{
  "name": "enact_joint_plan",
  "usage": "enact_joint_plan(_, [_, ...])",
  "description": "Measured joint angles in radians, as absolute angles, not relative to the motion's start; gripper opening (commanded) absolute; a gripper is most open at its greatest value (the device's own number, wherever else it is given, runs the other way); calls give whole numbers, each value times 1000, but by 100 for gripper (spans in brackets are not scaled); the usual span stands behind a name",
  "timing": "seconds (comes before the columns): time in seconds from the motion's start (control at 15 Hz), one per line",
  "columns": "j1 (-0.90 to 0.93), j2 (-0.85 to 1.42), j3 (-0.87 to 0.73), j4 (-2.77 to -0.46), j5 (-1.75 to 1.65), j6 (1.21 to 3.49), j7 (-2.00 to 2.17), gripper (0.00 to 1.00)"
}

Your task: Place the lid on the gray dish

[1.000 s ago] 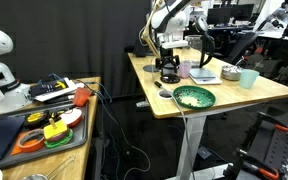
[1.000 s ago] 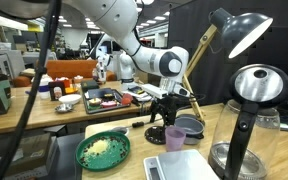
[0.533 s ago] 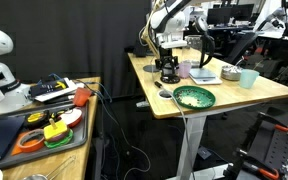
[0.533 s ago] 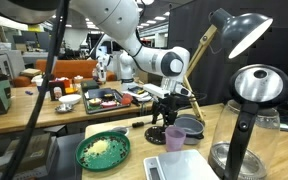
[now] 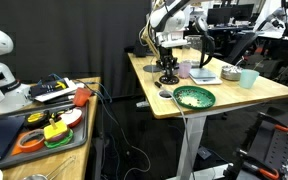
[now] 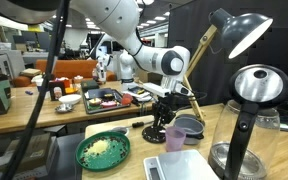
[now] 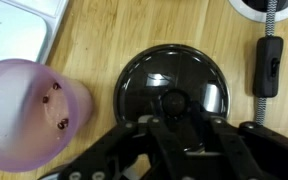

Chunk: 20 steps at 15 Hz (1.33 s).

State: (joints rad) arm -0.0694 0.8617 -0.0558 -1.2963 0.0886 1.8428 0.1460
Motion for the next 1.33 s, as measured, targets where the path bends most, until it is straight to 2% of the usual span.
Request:
enact_joint_plan(0.87, [-10,837,-54,-1296,66,1826,151,8])
enact_joint_plan(1.33, [29,739,-65,-1355,-3,1893,248,8])
